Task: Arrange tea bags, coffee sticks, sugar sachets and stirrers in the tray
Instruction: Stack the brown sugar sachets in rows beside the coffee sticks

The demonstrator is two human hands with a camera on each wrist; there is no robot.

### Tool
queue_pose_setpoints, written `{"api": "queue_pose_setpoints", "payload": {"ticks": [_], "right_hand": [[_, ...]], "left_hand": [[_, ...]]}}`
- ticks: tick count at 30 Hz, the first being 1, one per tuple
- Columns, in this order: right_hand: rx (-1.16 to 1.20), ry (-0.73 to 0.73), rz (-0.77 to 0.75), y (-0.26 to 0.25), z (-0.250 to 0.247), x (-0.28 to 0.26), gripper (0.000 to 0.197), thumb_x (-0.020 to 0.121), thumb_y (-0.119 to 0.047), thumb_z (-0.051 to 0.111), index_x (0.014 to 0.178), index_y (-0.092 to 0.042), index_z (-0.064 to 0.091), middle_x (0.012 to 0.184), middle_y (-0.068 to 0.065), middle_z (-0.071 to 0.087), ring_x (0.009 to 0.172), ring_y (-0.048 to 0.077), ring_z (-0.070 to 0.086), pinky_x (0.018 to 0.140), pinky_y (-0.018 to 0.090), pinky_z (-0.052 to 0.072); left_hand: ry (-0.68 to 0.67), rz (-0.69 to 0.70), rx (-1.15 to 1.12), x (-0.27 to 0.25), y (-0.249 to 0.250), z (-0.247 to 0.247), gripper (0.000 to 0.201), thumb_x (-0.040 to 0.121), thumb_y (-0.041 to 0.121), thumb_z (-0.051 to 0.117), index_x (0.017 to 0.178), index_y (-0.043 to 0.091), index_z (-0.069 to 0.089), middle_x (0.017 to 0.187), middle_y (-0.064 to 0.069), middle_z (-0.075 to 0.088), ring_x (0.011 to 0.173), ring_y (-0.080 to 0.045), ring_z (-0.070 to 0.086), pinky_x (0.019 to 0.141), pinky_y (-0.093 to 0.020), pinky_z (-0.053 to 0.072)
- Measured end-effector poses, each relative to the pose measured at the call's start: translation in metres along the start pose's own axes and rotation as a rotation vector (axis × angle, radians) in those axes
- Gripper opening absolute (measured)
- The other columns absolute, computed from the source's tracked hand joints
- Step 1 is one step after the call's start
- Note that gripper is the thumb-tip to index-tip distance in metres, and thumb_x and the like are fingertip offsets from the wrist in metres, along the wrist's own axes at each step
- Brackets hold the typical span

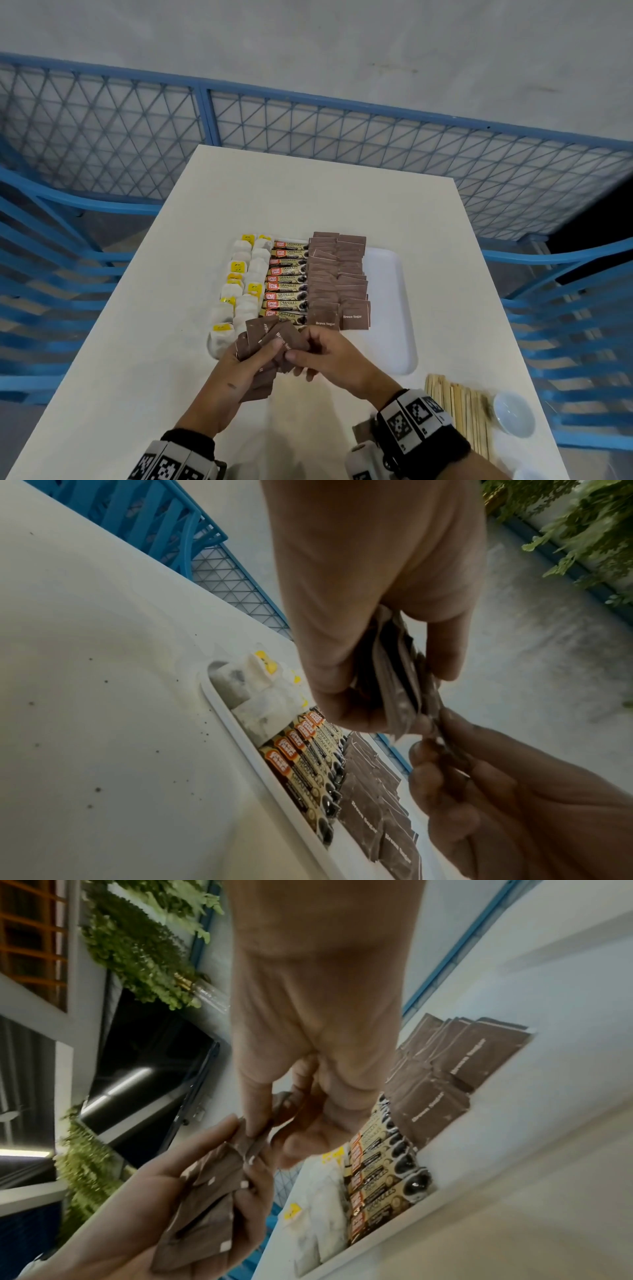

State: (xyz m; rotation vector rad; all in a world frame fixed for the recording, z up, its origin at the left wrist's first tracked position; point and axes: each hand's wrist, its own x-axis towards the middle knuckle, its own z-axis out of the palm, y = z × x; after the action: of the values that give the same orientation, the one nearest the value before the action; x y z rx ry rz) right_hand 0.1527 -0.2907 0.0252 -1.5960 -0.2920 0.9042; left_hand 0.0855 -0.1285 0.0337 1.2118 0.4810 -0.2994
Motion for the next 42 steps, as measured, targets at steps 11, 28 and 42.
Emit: {"api": "queue_pose_setpoints", "payload": {"ticks": [11,28,42], "right_hand": [[0.420,0.407,0.032,0.036,-0.052,-0.005,0.021,0.089,0.009,0.051,0.109,0.004,0.054,0.091,0.014,0.064,0.073,0.019,0.065,0.071,0.025,0.055],[-0.215,0.816,0.189,0.067,-0.084,0.016,0.021,0.078,-0.013,0.072,0.076,-0.015,0.051,0.065,-0.007,0.048,0.063,0.008,0.045,0.054,0.013,0.035],[-0.458,0.573,0.004,0.031,-0.038,0.001,0.015,0.092,-0.028,0.056,0.088,-0.014,0.054,0.079,-0.007,0.051,0.067,0.001,0.047,0.061,0.008,0.041]], "left_hand": [[0.042,-0.086,-0.064,-0.001,0.002,0.001,0.015,0.092,-0.003,0.044,0.087,-0.003,0.058,0.060,-0.010,0.057,0.035,-0.008,0.029,0.037,-0.013,0.026],[0.043,-0.095,0.079,0.001,-0.003,0.001,0.019,0.088,0.004,0.059,0.103,-0.007,0.062,0.058,-0.005,0.058,0.039,-0.007,0.029,0.042,-0.016,0.029],[-0.004,-0.061,0.080,0.002,-0.003,0.007,0.022,0.082,0.013,0.070,0.100,0.001,0.064,0.068,-0.010,0.060,0.045,-0.010,0.035,0.044,-0.016,0.031]]}}
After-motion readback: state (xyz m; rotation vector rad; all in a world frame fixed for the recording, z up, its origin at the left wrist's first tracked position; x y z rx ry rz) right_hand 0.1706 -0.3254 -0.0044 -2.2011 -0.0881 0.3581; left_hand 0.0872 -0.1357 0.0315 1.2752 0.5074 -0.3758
